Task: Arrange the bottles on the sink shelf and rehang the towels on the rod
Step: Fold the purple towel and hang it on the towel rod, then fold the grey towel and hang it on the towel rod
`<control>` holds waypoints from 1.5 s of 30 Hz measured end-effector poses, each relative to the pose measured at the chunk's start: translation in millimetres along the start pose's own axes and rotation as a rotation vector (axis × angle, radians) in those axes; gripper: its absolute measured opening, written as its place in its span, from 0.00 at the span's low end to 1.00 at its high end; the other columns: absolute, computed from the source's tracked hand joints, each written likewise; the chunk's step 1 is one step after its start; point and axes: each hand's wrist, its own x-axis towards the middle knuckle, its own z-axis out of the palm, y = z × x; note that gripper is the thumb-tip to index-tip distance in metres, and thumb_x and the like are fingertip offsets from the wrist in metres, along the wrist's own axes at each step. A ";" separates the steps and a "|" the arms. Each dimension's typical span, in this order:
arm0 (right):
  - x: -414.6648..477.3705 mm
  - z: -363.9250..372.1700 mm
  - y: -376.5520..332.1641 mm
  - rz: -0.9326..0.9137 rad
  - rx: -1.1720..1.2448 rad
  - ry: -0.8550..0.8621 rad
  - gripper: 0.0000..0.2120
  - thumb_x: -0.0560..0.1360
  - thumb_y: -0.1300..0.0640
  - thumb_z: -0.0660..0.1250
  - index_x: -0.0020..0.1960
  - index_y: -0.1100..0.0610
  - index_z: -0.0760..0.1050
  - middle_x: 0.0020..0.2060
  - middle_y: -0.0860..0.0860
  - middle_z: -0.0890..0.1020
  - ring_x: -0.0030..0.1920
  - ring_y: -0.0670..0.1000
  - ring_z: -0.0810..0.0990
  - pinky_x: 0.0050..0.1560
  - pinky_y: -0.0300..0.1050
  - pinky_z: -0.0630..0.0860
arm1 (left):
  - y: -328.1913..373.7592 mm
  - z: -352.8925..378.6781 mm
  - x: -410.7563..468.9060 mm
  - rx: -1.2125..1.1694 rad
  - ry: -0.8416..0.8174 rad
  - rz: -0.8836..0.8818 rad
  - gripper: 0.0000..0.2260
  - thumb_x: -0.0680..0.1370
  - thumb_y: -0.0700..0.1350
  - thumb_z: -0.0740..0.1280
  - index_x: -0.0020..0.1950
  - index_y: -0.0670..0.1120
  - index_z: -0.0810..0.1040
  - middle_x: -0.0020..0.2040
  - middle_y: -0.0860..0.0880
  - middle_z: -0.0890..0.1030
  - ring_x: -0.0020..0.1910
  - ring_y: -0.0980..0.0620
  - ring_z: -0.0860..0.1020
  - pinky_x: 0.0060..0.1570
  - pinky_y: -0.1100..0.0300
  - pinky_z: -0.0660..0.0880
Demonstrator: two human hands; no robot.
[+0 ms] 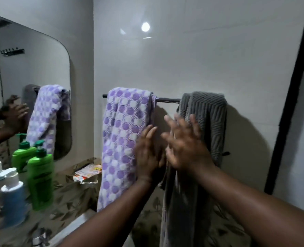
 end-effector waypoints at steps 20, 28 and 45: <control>-20.5 -67.6 49.7 1.237 1.009 -0.060 0.52 0.55 0.28 0.76 0.72 0.41 0.57 0.69 0.53 0.75 0.65 0.56 0.77 0.68 0.57 0.74 | 155.1 9.7 -54.8 -0.108 -0.316 -0.426 0.26 0.71 0.44 0.59 0.68 0.56 0.77 0.75 0.49 0.68 0.64 0.48 0.77 0.57 0.62 0.74; -23.6 -64.9 54.4 1.318 1.090 -0.033 0.30 0.63 0.52 0.80 0.61 0.48 0.72 0.54 0.53 0.84 0.51 0.55 0.84 0.58 0.59 0.81 | 122.5 4.8 -108.0 -0.394 -0.638 -0.337 0.19 0.71 0.53 0.61 0.61 0.66 0.71 0.64 0.58 0.71 0.62 0.58 0.76 0.60 0.62 0.75; -81.3 -81.4 15.2 1.294 1.441 -0.011 0.30 0.64 0.62 0.82 0.64 0.57 0.78 0.55 0.59 0.86 0.58 0.65 0.84 0.56 0.58 0.82 | 128.0 36.2 59.9 -0.696 -0.280 -0.745 0.12 0.75 0.42 0.68 0.57 0.49 0.72 0.50 0.44 0.82 0.52 0.44 0.82 0.57 0.44 0.80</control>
